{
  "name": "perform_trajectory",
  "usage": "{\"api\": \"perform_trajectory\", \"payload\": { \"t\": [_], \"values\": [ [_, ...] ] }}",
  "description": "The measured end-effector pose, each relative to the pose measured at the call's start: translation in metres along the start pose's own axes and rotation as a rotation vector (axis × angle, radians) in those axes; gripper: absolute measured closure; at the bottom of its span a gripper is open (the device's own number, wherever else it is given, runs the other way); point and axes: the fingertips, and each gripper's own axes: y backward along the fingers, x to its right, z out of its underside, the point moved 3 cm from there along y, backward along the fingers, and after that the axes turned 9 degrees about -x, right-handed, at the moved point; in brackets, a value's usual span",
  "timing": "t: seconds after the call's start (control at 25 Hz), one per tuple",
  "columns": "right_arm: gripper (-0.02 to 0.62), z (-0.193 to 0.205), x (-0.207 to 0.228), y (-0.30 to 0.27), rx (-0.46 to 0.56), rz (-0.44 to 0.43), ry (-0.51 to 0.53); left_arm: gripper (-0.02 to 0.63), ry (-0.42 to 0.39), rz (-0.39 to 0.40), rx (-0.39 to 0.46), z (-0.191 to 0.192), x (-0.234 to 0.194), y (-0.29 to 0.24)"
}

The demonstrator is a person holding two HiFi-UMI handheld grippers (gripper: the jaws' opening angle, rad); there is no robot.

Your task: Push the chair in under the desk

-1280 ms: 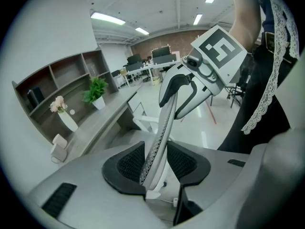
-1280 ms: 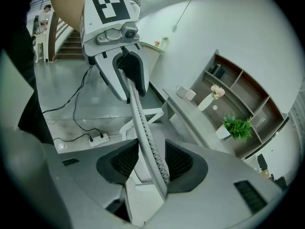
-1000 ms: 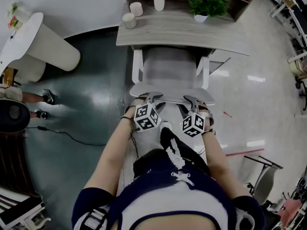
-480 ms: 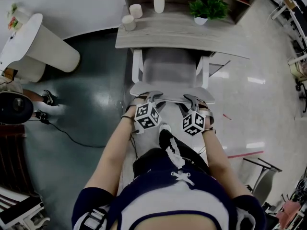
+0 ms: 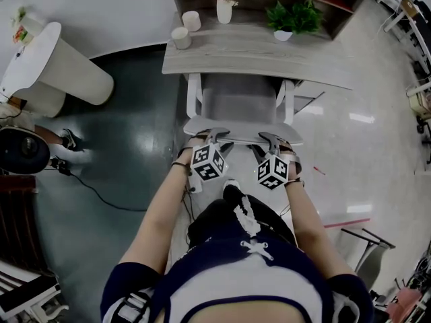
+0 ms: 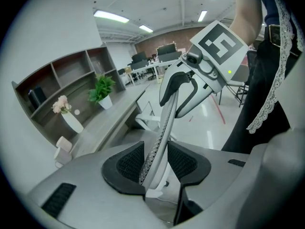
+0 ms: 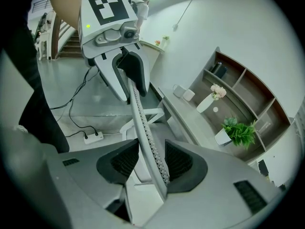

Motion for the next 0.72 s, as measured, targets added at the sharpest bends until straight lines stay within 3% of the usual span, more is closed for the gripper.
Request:
{"api": "perform_trajectory", "payload": {
  "t": [0.72],
  "values": [
    [0.439,0.001,0.037,-0.02,0.008,-0.003,0.015,0.451,0.007,-0.006,-0.006,-0.013,-0.033,-0.018]
  ]
}}
